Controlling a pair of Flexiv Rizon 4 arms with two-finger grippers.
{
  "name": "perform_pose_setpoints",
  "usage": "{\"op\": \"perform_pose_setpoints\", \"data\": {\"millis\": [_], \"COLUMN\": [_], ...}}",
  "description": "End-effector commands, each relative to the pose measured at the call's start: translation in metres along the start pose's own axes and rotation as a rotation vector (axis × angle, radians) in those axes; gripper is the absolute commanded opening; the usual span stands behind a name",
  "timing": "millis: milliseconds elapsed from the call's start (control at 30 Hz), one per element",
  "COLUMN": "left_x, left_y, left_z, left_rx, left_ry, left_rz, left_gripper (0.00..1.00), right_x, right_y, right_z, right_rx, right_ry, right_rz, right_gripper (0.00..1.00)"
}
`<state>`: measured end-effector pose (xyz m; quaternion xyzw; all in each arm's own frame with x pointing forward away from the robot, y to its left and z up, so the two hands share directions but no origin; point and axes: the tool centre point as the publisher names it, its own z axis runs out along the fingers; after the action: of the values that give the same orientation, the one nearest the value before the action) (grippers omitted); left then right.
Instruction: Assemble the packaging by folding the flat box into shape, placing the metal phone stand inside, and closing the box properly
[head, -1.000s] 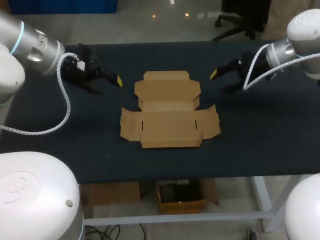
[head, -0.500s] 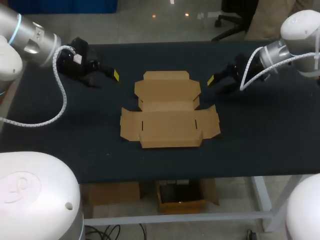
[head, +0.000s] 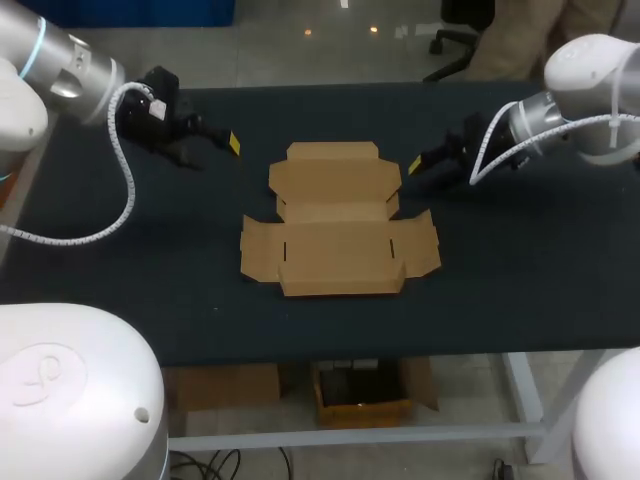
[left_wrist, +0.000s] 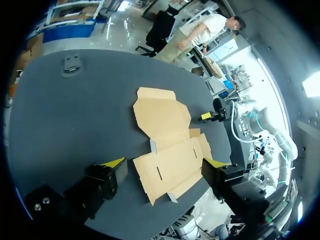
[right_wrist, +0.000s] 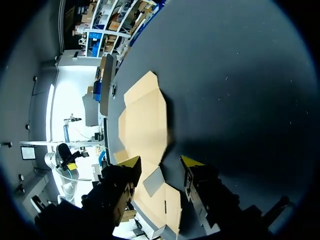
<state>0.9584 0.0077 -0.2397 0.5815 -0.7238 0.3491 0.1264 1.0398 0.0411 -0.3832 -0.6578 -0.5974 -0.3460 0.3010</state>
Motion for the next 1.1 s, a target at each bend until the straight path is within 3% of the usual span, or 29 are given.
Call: {"op": "perform_pose_setpoints", "data": {"millis": [33,533,1100], "left_x": [0.000,-0.001,-0.010], "left_y": [-0.001,-0.001,0.001], "left_z": [-0.002,-0.003,-0.009], "left_rx": [-0.003,-0.006,0.005], "left_ry": [-0.002,0.005,0.018], "left_rz": [0.001,0.013,0.008], "left_gripper": [1.00,1.00,1.00], "right_x": [-0.004,-0.006,0.008], "right_y": [0.006,0.015,0.025], "right_z": [0.009,0.028,0.054], "right_rx": [0.012,0.026,0.045], "right_ry": [0.018,0.025,0.060], "right_rz": [-0.002,0.008,-0.005], "right_gripper": [0.47,0.47,0.45]}}
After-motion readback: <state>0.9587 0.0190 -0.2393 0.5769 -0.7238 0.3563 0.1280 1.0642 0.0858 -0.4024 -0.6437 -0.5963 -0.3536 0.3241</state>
